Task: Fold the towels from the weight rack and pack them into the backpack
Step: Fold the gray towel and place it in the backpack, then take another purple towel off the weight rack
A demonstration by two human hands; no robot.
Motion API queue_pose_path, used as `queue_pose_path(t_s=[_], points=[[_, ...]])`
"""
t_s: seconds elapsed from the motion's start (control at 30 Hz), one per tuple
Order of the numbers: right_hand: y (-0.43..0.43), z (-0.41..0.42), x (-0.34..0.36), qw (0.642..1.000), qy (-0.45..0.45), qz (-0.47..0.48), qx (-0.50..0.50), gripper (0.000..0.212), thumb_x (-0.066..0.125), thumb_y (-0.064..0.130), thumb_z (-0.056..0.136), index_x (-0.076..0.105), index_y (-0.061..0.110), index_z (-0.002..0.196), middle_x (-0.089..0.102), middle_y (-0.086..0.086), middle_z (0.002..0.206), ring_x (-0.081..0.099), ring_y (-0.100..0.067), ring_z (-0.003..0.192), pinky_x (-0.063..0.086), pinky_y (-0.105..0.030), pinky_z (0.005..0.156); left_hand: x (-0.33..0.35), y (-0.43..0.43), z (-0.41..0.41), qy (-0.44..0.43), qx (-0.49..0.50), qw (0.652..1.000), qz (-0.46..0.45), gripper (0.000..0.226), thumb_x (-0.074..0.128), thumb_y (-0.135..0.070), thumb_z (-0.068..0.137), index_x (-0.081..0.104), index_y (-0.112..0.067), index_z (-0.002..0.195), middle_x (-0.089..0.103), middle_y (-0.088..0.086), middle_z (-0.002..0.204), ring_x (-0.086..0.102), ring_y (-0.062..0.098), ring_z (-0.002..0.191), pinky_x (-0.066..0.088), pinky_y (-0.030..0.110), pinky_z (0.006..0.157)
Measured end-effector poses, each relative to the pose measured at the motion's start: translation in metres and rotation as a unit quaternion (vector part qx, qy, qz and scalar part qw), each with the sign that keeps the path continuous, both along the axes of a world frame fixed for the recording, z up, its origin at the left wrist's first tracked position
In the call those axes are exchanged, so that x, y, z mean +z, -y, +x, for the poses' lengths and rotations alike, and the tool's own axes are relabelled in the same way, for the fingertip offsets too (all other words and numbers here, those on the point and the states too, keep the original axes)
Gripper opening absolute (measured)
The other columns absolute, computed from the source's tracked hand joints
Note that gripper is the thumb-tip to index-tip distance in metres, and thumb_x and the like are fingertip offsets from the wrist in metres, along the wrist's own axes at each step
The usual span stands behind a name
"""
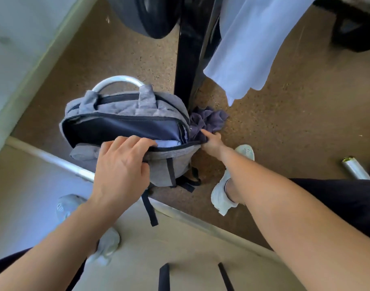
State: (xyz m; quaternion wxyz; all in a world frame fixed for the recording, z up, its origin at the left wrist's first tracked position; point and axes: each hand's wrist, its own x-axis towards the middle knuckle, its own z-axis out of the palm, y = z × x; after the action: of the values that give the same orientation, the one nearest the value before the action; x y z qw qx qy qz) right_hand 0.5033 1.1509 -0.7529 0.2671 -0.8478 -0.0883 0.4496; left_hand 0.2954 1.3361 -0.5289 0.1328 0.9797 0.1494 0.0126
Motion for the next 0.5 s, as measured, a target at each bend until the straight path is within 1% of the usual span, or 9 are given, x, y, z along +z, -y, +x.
queue_pose_path(t_s=[0.03,0.07,0.13,0.17,0.23,0.3,0.33,0.4,0.5], points=[[-0.005,0.003,0.000,1.000,-0.005,0.007,0.012,0.060,0.056,0.008,0.099,0.035,0.017,0.155,0.013,-0.018,0.166,0.002,-0.042,0.153,0.011,-0.047,0.125,-0.001,0.000,0.001,-0.001,-0.005,1.000,-0.009,0.051,0.046,-0.003,0.071,0.071,-0.017,0.112,0.071,-0.001,0.095,0.063,0.033,0.092,0.043,0.044,0.081],[-0.008,0.007,0.001,1.000,-0.017,0.018,0.012,0.059,0.055,0.008,0.099,0.036,0.015,0.154,0.022,-0.016,0.164,0.009,-0.040,0.153,0.011,-0.049,0.125,-0.002,0.000,0.000,-0.002,-0.011,1.000,-0.015,0.051,0.045,-0.003,0.070,0.072,-0.017,0.110,0.070,-0.001,0.093,0.063,0.033,0.089,0.043,0.043,0.079],[-0.013,0.015,-0.003,0.999,-0.039,0.027,-0.005,0.054,0.055,0.005,0.099,0.041,0.010,0.151,0.044,-0.014,0.153,0.036,-0.034,0.143,0.028,-0.042,0.120,-0.004,0.000,-0.002,-0.006,-0.019,1.000,-0.020,0.049,0.045,-0.003,0.069,0.072,-0.015,0.108,0.069,-0.001,0.090,0.061,0.032,0.085,0.039,0.040,0.075],[-0.014,0.018,-0.002,0.999,-0.047,0.015,-0.010,0.051,0.054,0.005,0.100,0.042,0.008,0.150,0.049,-0.013,0.148,0.047,-0.032,0.134,0.038,-0.036,0.109,-0.005,-0.001,-0.003,-0.007,-0.024,1.000,-0.019,0.047,0.044,-0.003,0.070,0.072,-0.014,0.106,0.068,-0.001,0.088,0.060,0.032,0.083,0.037,0.038,0.074],[-0.012,0.021,-0.004,0.998,-0.050,-0.010,-0.030,0.052,0.055,0.010,0.100,0.042,0.008,0.151,0.051,-0.012,0.147,0.053,-0.031,0.128,0.043,-0.033,0.095,-0.006,-0.002,-0.004,-0.008,-0.032,0.999,-0.023,0.046,0.043,-0.003,0.070,0.071,-0.012,0.104,0.066,0.000,0.084,0.058,0.031,0.078,0.037,0.038,0.072],[-0.009,0.021,0.002,0.998,-0.011,-0.008,-0.063,0.051,0.058,0.013,0.099,0.048,0.011,0.149,0.053,-0.011,0.147,0.053,-0.030,0.131,0.044,-0.034,0.102,-0.006,-0.002,-0.006,-0.006,-0.040,0.999,-0.030,0.045,0.043,-0.004,0.070,0.071,-0.012,0.104,0.065,-0.001,0.082,0.057,0.031,0.077,0.039,0.040,0.071],[-0.008,0.020,0.010,0.996,0.016,-0.003,-0.093,0.046,0.061,0.014,0.098,0.056,0.011,0.143,0.058,-0.011,0.143,0.055,-0.029,0.129,0.045,-0.035,0.104,-0.006,-0.003,-0.007,-0.004,-0.043,0.999,-0.033,0.044,0.043,-0.004,0.070,0.071,-0.012,0.104,0.065,-0.001,0.083,0.057,0.031,0.077,0.040,0.040,0.071],[-0.006,0.019,0.036,0.984,0.087,0.001,-0.157,0.028,0.066,0.015,0.094,0.073,0.013,0.121,0.070,-0.009,0.124,0.065,-0.026,0.114,0.053,-0.035,0.096,-0.005,-0.004,-0.008,0.001,-0.045,0.998,-0.037,0.045,0.045,-0.005,0.069,0.071,-0.014,0.105,0.066,-0.001,0.085,0.058,0.031,0.079,0.039,0.040,0.073],[-0.002,0.012,0.086,0.964,0.176,0.000,-0.197,0.013,0.067,0.014,0.088,0.078,0.015,0.095,0.076,-0.007,0.099,0.069,-0.025,0.095,0.056,-0.032,0.083,-0.001,-0.004,-0.008,0.009,-0.057,0.997,-0.050,0.050,0.047,-0.006,0.066,0.070,-0.018,0.109,0.069,-0.003,0.094,0.062,0.031,0.086,0.038,0.038,0.075]])
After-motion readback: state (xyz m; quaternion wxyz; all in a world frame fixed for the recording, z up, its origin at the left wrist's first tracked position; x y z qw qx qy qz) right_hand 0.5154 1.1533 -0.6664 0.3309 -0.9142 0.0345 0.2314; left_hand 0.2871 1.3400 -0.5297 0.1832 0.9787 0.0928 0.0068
